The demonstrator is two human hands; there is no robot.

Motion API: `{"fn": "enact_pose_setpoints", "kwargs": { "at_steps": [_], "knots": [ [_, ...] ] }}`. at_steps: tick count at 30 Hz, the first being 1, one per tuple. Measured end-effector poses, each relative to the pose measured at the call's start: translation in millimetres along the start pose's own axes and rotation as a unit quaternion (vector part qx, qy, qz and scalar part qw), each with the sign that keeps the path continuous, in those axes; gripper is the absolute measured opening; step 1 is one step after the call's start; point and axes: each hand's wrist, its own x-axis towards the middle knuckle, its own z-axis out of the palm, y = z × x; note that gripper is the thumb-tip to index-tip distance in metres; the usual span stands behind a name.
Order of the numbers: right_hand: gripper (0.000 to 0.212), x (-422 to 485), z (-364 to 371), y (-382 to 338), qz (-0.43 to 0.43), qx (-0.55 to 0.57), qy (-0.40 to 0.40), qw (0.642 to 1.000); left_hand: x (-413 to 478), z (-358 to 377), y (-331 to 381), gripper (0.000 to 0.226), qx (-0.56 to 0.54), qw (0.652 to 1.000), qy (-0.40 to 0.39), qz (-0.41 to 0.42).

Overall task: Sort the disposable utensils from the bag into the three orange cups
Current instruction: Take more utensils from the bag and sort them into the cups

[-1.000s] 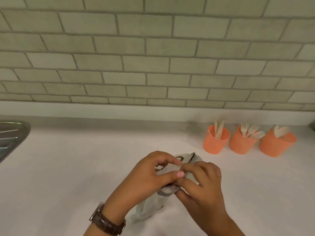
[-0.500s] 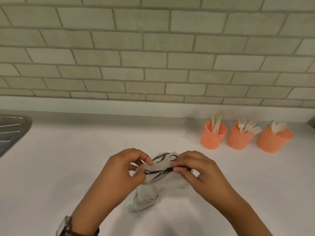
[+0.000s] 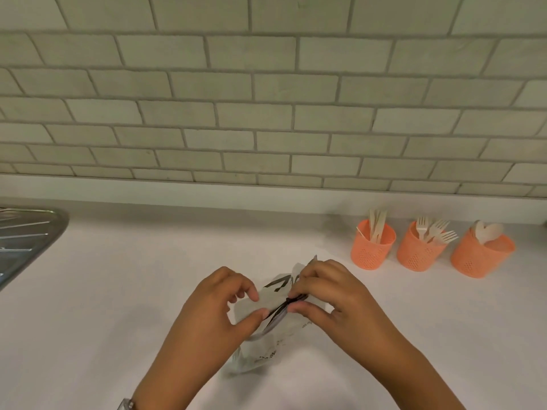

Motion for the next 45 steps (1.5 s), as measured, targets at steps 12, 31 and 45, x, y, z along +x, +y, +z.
{"fn": "enact_pose_setpoints", "kwargs": {
  "at_steps": [12,31,45],
  "knots": [
    [0.01,-7,-21,7,0.142,0.077,0.127,0.979,23,9,44,0.03,-0.229,0.969,0.045,-0.077],
    [0.026,-33,-41,23,0.38,0.209,0.148,0.889,50,-13,15,0.068,-0.097,0.991,0.081,0.04],
    [0.045,-40,-5,27,0.491,0.616,0.011,0.616,-22,-20,-58,0.02,-0.635,0.729,-0.144,-0.213]
  ]
}}
